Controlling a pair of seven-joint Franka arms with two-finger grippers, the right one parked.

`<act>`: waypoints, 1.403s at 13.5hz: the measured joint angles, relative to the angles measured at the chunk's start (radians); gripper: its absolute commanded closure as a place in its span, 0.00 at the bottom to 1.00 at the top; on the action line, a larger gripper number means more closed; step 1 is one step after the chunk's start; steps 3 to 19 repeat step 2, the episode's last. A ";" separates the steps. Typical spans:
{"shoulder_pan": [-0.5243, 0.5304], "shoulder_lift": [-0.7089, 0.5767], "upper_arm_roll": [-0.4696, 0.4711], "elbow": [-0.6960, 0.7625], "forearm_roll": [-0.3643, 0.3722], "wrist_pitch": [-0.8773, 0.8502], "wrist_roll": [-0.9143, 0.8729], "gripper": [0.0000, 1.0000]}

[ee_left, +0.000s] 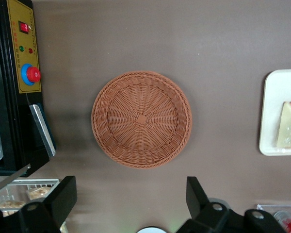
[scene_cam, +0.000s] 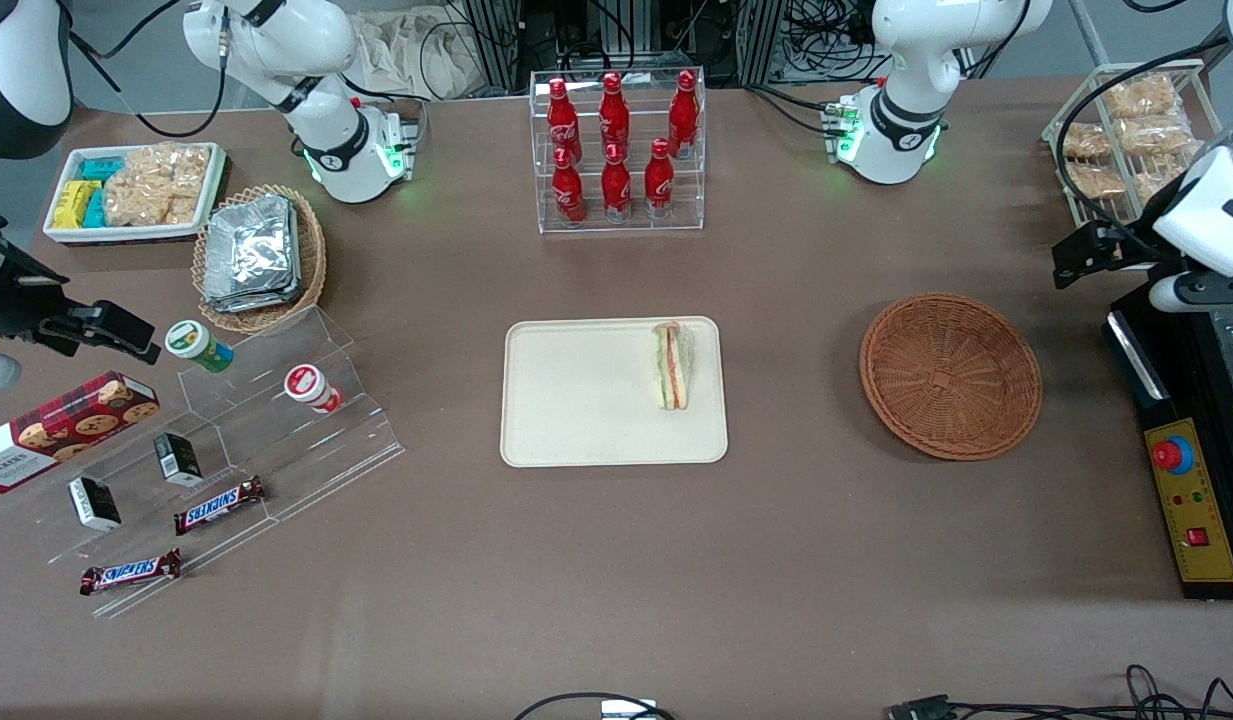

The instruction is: Place sandwich from basket to tray

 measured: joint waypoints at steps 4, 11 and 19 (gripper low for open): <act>-0.001 0.000 0.004 -0.004 -0.001 0.000 0.033 0.00; -0.001 0.000 0.004 -0.004 -0.001 0.000 0.033 0.00; -0.001 0.000 0.004 -0.004 -0.001 0.000 0.033 0.00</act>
